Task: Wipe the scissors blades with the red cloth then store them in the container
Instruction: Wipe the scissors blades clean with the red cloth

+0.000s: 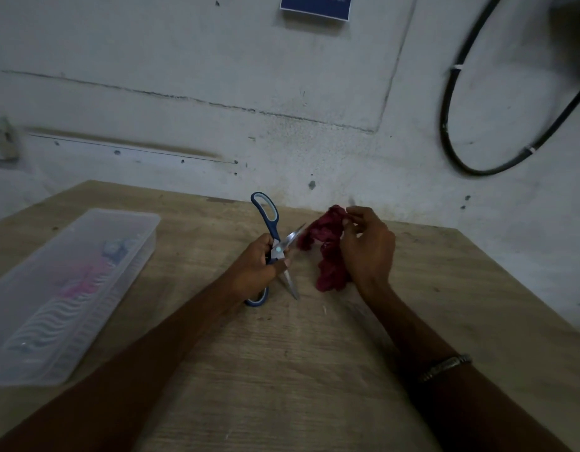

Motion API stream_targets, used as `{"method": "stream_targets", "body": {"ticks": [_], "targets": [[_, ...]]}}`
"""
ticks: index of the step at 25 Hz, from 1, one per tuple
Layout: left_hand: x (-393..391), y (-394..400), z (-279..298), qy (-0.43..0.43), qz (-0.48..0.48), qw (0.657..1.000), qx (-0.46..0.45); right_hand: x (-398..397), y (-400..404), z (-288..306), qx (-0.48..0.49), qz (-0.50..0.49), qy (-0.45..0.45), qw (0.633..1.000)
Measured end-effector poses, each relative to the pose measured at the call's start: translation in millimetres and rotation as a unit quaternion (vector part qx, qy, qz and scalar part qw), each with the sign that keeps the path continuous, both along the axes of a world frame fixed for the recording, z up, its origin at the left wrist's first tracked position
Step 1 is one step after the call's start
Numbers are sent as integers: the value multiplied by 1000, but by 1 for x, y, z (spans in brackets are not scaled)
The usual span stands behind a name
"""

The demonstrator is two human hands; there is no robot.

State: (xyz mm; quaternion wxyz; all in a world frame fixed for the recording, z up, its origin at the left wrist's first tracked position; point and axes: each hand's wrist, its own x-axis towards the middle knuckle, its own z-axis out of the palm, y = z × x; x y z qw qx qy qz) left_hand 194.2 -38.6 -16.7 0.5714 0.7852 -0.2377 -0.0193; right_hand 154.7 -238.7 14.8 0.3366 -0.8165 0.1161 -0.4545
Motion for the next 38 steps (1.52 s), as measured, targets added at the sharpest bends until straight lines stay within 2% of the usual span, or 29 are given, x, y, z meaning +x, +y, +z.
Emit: {"method": "stream_targets", "body": {"ticks": [2, 4, 7, 9, 13, 18, 22, 24, 26, 28, 31, 34, 36, 38], "targets": [[1, 1, 0, 5, 0, 1000, -1, -7, 15, 0, -14, 29, -8, 999], [1, 0, -1, 9, -9, 1000, -15, -13, 36, -2, -100, 81, 31, 991], [2, -1, -3, 15, -12, 999, -36, -18, 55, -6, -210, 183, 93, 956], [0, 0, -2, 12, -16, 999, -32, -19, 57, -7, -270, 204, 103, 935], [4, 2, -5, 3, -9, 1000, -22, -6, 34, 0, -230, 115, 88, 962], [-2, 2, 1, 27, -14, 999, -30, -17, 44, -13, -304, 203, 105, 925], [1, 5, -2, 15, -13, 999, -26, 3, 31, -2, -264, 120, 72, 954], [-2, 4, -1, 24, -15, 999, -29, 1, 34, -5, -268, 139, 69, 951], [-5, 2, 2, 34, -9, 999, -21, -10, 46, -14, -304, 194, 70, 930], [-7, 2, 5, 44, -10, 999, -20, -8, 43, -14, -304, 187, 74, 931], [-8, 2, 7, 29, -11, 999, -28, 11, 17, -3, -181, 101, 74, 975], [-7, 1, 13, 30, -6, 999, -35, 16, -16, 0, -12, 119, 29, 992], [-3, 2, 16, 7, 7, 999, -49, 7, -29, 7, 135, 153, -9, 979], [1, 6, 19, -44, 34, 997, -57, -2, -29, 21, 280, 198, -40, 939]]}}
